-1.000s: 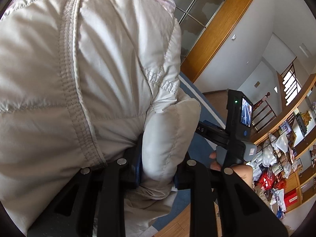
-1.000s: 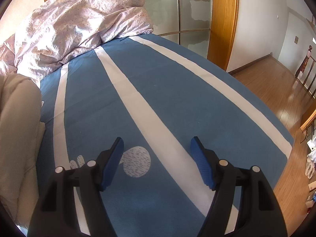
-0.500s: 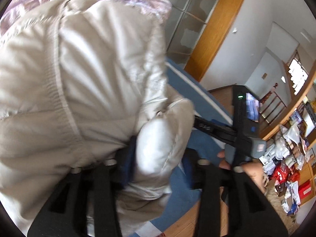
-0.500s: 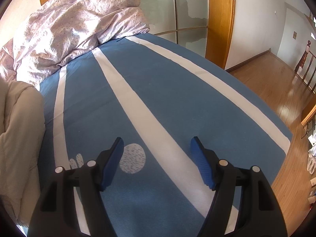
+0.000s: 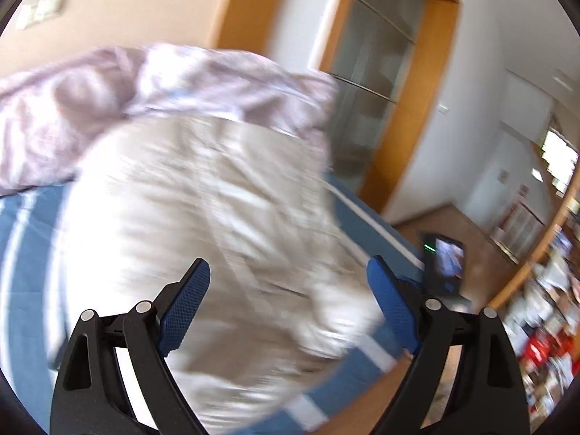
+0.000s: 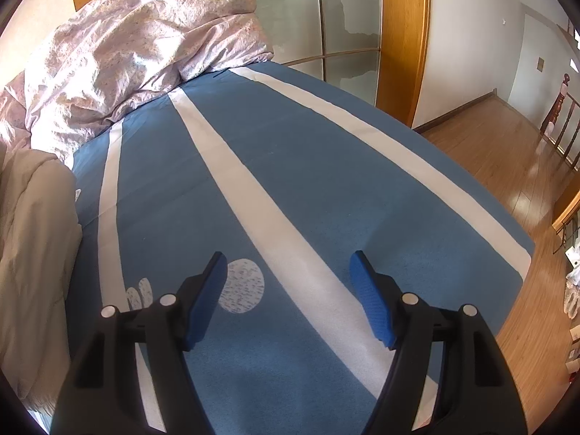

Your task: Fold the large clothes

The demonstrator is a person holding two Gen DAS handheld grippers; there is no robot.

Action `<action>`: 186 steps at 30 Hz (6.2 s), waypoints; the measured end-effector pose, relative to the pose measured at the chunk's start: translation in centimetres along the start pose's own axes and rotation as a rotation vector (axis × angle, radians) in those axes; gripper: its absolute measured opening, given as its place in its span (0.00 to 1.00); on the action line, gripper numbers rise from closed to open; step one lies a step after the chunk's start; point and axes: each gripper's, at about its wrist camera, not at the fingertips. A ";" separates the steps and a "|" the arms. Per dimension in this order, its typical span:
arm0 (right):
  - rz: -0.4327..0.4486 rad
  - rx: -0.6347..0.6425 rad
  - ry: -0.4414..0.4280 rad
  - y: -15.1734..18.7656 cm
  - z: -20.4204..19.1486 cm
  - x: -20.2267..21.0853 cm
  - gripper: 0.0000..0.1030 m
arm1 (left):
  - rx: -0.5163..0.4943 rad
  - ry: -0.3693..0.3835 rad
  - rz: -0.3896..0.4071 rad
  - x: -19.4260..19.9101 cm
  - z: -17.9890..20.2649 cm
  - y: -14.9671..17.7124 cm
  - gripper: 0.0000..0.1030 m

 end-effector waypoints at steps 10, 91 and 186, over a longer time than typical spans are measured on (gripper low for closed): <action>-0.002 0.006 0.017 0.1 -0.2 -0.1 0.68 | 0.091 -0.210 0.007 -0.6 -7.1 -1.0 0.87; 0.002 0.371 -0.402 -3.0 -19.0 -2.6 0.96 | 0.064 -0.282 -0.076 -11.2 -9.0 0.9 0.99; -0.469 -0.012 -0.712 -5.0 -11.0 -6.0 0.98 | 0.467 0.113 -0.308 -11.6 -20.8 2.5 0.99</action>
Point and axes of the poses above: each gripper's, at about its wrist camera, not at the fingertips, and x roughly against the way its jaws point, z to its right, y to its underside, and after that the axes turned 11 degrees about -y, right-handed
